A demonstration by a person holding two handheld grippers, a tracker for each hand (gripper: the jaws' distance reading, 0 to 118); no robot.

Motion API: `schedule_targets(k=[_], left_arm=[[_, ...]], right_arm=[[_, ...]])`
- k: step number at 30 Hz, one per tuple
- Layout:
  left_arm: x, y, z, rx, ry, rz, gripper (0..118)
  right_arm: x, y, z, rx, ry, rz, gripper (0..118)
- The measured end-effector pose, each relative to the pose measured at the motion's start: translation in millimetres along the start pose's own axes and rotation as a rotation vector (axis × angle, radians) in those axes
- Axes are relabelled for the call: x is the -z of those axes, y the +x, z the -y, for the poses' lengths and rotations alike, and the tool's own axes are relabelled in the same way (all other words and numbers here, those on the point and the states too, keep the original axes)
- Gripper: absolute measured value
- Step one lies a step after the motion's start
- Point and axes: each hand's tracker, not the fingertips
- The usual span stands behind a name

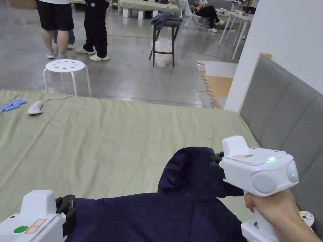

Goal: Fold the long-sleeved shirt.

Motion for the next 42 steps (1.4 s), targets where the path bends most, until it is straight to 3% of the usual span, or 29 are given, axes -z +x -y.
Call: schedule_targets(k=[5,6,8,9,11,14,17,18,19,20,21,22,23,26,29,30,31,32,34,36,37,40,42], left_arm=[[-33.1,2.6,14.3,-0.019,0.012,0.008,4],[-35.8,3.5,17.4,-0.017,0.007,0.006,4],[-41.7,5.0,25.3,-0.018,-0.005,-0.001,4],[-43.5,5.8,28.6,-0.019,-0.008,-0.003,4],[-47.5,7.7,35.1,-0.026,-0.020,-0.004,4],[-47.4,8.1,43.4,-0.023,-0.034,-0.007,4],[-42.2,5.9,50.3,-0.023,-0.054,-0.014,4],[-41.2,6.3,51.8,-0.025,-0.057,-0.015,4],[-39.6,6.8,52.7,-0.024,-0.061,-0.014,4],[-38.2,7.6,53.0,-0.026,-0.067,-0.016,4],[-37.1,8.3,53.1,-0.028,-0.069,-0.019,4],[-36.1,9.1,52.8,-0.026,-0.065,-0.019,4],[-34.3,9.2,51.8,-0.026,-0.060,-0.019,4],[-25.5,10.2,46.4,-0.032,-0.051,-0.020,4],[-12.8,12.9,39.4,-0.032,-0.041,-0.021,4],[-7.1,13.7,37.3,-0.029,-0.039,-0.022,4],[-1.2,14.0,35.3,-0.028,-0.039,-0.021,4],[4.0,14.3,33.8,-0.025,-0.040,-0.021,4],[18.8,14.1,30.9,-0.026,-0.050,-0.021,4],[31.9,12.3,29.3,-0.026,-0.058,-0.016,4],[39.0,12.1,28.5,-0.024,-0.065,-0.020,4],[56.7,8.8,26.9,-0.031,-0.078,-0.026,4],[67.1,7.4,26.3,-0.032,-0.086,-0.030,4]], right_arm=[[-45.1,-28.4,101.3,0.150,-0.111,-0.059,7],[-48.9,-35.1,121.3,0.145,-0.149,-0.101,7],[-54.2,-44.5,169.6,0.232,-0.200,-0.090,7],[-55.1,-50.2,187.7,0.224,-0.220,-0.117,7],[-63.5,-68.0,215.6,0.331,-0.299,-0.119,7],[-59.9,-79.7,247.6,0.330,-0.304,-0.118,8],[-57.0,-80.8,259.7,0.378,-0.327,-0.145,9],[-58.1,-82.0,256.2,0.370,-0.314,-0.161,18],[-61.0,-82.5,250.5,0.354,-0.297,-0.141,42],[-64.0,-81.1,244.3,0.353,-0.247,-0.085,90],[-66.3,-79.1,236.3,0.339,-0.207,-0.053,118],[-69.6,-76.3,228.4,0.336,-0.149,-0.046,116],[-68.7,-65.9,222.0,0.388,0.015,-0.127,116],[-62.5,-55.0,206.8,0.338,0.065,-0.015,115],[-49.4,-48.8,175.0,0.281,0.143,0.006,80],[-44.9,-46.5,167.1,0.281,0.118,-0.010,80],[-38.9,-46.4,158.4,0.272,0.103,0.003,35],[-27.7,-45.3,153.7,0.244,0.101,0.061,0],[6.3,-23.3,145.6,0.288,0.032,-0.009,0],[43.2,-0.4,135.8,0.286,-0.005,0.012,0],[62.0,10.1,128.6,0.278,-0.031,0.024,4],[124.1,43.6,116.4,0.268,-0.121,0.032,117],[158.1,65.1,110.6,0.251,-0.107,0.036,112]])
